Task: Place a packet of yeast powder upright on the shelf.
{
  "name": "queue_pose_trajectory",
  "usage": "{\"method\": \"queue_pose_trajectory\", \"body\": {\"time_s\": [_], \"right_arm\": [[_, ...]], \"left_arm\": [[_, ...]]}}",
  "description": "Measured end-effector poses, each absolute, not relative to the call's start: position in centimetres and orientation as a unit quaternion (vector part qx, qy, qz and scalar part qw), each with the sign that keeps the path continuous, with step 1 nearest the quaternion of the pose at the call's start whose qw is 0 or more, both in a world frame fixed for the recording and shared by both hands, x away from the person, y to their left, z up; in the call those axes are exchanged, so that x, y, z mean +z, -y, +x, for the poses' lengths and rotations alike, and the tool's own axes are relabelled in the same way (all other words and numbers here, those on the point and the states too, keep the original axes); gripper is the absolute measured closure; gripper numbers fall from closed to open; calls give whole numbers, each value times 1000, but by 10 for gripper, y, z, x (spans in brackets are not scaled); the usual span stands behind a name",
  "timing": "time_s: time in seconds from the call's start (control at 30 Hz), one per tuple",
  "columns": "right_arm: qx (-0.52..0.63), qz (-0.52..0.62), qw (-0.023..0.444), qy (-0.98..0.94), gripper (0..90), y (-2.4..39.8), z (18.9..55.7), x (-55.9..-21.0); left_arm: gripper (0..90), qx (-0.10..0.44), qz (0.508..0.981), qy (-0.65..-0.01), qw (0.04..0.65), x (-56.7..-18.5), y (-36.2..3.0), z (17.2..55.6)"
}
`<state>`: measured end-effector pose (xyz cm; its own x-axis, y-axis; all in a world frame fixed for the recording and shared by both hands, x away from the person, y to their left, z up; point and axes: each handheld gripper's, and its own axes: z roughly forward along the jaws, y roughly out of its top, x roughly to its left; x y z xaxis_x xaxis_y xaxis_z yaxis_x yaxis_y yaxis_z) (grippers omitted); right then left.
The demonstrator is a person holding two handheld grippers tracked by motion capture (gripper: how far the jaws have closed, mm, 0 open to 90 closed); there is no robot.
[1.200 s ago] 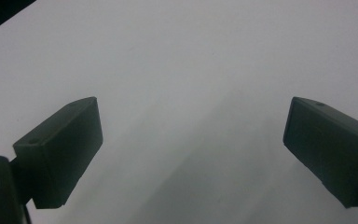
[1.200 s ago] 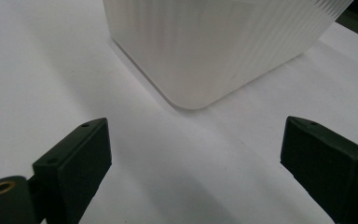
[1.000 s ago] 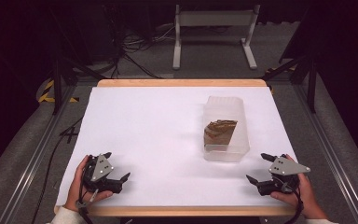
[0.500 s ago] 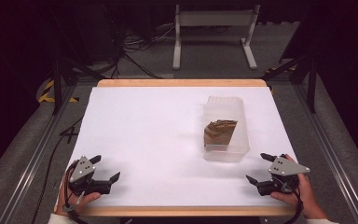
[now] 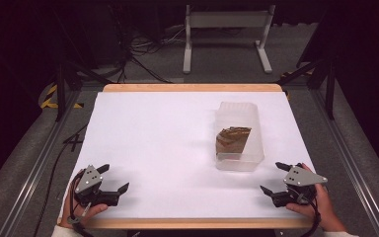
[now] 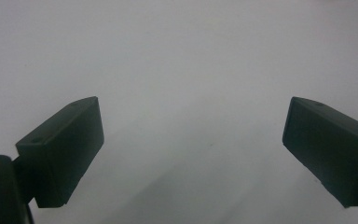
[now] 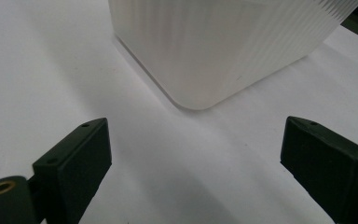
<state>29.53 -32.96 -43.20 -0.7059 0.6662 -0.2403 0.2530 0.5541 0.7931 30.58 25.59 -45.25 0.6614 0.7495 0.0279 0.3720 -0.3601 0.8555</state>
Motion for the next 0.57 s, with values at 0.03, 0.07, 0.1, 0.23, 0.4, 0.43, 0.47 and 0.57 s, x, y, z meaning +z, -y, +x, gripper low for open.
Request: {"method": "queue_pose_trajectory", "body": {"time_s": [0.03, 0.07, 0.1, 0.23, 0.4, 0.43, 0.47, 0.57], "right_arm": [[385, 274, 269, -839, 92, 330, 295, -432], [385, 274, 269, -839, 92, 330, 295, -432], [385, 273, 269, -839, 92, 330, 295, -432], [385, 273, 269, -840, 92, 330, 295, -432], [386, 273, 270, -839, 91, 330, 295, -431], [387, 274, 270, -838, 92, 330, 295, -431], [388, 274, 269, -838, 92, 330, 295, -431], [387, 274, 271, -838, 92, 331, 295, -431]], "left_arm": [[60, 213, 796, -352, 443, -452, -256, 306], [60, 214, 796, -352, 443, -452, -256, 306], [60, 214, 797, -351, 443, -452, -256, 306], [60, 213, 798, -351, 442, -453, -256, 306], [60, 214, 795, -352, 444, -452, -255, 306], [60, 218, 795, -352, 444, -452, -255, 306], [60, 217, 794, -352, 446, -452, -255, 306], [60, 218, 794, -352, 445, -451, -255, 306]]}}
